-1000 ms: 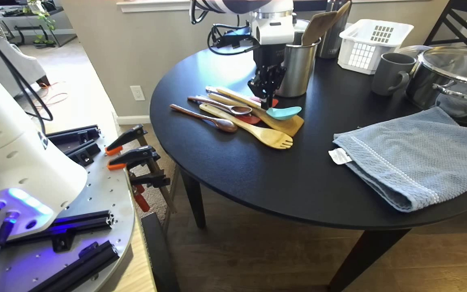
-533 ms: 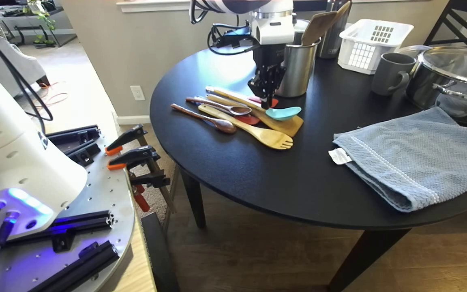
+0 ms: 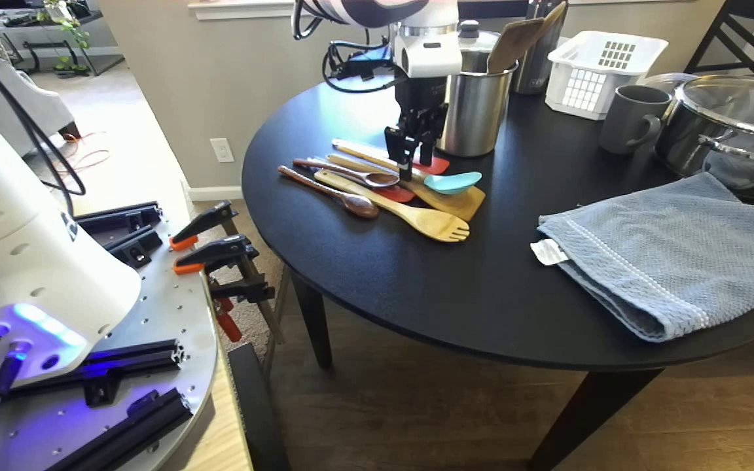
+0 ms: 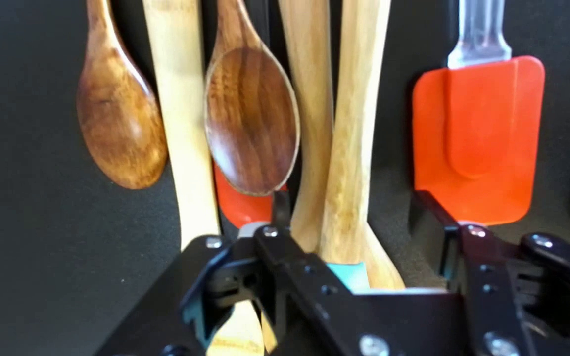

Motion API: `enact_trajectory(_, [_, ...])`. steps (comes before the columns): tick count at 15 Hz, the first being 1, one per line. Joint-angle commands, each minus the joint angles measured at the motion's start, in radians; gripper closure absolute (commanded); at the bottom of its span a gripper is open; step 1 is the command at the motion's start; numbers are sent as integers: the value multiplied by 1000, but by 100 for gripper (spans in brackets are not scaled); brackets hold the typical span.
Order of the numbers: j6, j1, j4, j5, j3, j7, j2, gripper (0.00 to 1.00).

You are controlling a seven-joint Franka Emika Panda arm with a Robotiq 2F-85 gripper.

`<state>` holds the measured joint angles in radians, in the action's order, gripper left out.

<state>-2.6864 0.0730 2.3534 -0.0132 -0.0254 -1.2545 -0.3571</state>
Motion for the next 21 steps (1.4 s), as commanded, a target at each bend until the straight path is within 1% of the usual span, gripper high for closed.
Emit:
enact_trajectory(1, [-29,-2,51,66,8,81,25,43])
enact_trajectory(2, [-30,3,53,66,2,80,21,51])
enact_trajectory(3, [-29,2,53,74,6,87,18,52])
enact_trajectory(4, [-28,4,54,76,6,85,18,58])
enact_trajectory(10, [-23,10,56,71,3,80,33,99])
enact_trajectory(12, [-20,15,59,64,0,77,46,94])
enact_trajectory(14, [-21,21,63,56,-3,74,65,94])
enact_trajectory(15, [-20,30,68,44,-9,64,81,94])
enact_trajectory(17, [-23,69,88,-19,-38,23,138,94])
enact_trajectory(19, [-20,131,114,-162,-90,-52,211,94])
enact_trajectory(20, [-19,181,123,-274,-139,-125,244,94])
enact_trajectory(21, [-1,266,123,-357,-217,-182,274,94])
